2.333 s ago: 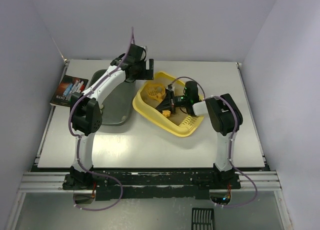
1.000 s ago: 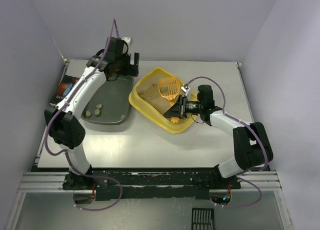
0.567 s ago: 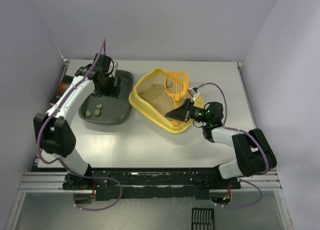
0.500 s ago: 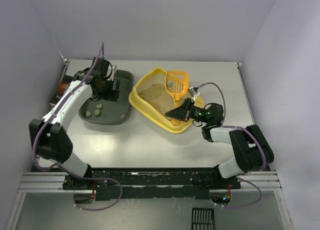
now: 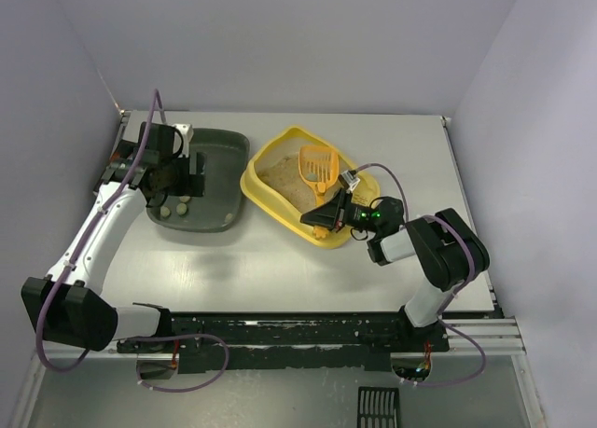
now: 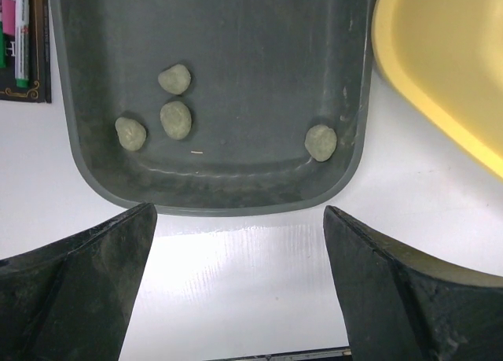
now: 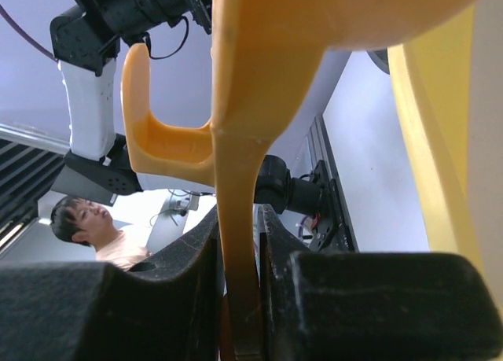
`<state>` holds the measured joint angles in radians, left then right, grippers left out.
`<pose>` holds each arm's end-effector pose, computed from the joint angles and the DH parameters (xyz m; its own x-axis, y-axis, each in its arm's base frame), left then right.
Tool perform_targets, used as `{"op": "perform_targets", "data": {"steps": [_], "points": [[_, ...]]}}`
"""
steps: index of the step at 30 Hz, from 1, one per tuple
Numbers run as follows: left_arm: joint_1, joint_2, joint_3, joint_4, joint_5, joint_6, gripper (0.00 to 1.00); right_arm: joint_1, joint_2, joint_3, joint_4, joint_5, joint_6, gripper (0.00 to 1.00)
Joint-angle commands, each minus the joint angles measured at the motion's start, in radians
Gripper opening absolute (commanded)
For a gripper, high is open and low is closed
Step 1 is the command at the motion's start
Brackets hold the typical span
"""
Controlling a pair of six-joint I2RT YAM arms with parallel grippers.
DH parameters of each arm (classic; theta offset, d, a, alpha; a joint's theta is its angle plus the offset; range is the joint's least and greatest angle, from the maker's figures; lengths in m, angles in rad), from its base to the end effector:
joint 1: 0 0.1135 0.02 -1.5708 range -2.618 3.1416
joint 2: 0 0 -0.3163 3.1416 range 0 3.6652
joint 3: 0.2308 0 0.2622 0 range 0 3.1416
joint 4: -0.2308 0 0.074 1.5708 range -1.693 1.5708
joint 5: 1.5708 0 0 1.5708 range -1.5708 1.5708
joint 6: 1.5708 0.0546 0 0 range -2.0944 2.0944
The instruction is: Clean the litter box
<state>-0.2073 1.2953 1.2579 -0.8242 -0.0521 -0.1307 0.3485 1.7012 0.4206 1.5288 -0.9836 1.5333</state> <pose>0.2697 -0.0538 0.3707 -0.7588 0.0266 -0.6508 0.0741 0.9962 -0.0457 0.2596 0.1427 0.2253 -0.9383 0.2481 -0.2407 -0.2663 -0.0746 0.9610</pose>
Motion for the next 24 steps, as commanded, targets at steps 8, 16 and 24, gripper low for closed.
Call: {"op": "perform_targets", "data": {"steps": [8,16,24], "points": [[0.041,0.008,-0.019,0.041,0.018,-0.008,0.99,0.031,-0.217,0.041,-0.636,0.141,-0.537,0.0],[0.055,0.002,-0.043,0.057,0.035,-0.006,0.99,0.098,-0.425,0.125,-1.061,0.348,-0.837,0.0],[0.067,-0.016,-0.059,0.071,0.032,-0.01,0.99,0.098,-0.492,0.041,-0.914,0.307,-0.705,0.0]]}}
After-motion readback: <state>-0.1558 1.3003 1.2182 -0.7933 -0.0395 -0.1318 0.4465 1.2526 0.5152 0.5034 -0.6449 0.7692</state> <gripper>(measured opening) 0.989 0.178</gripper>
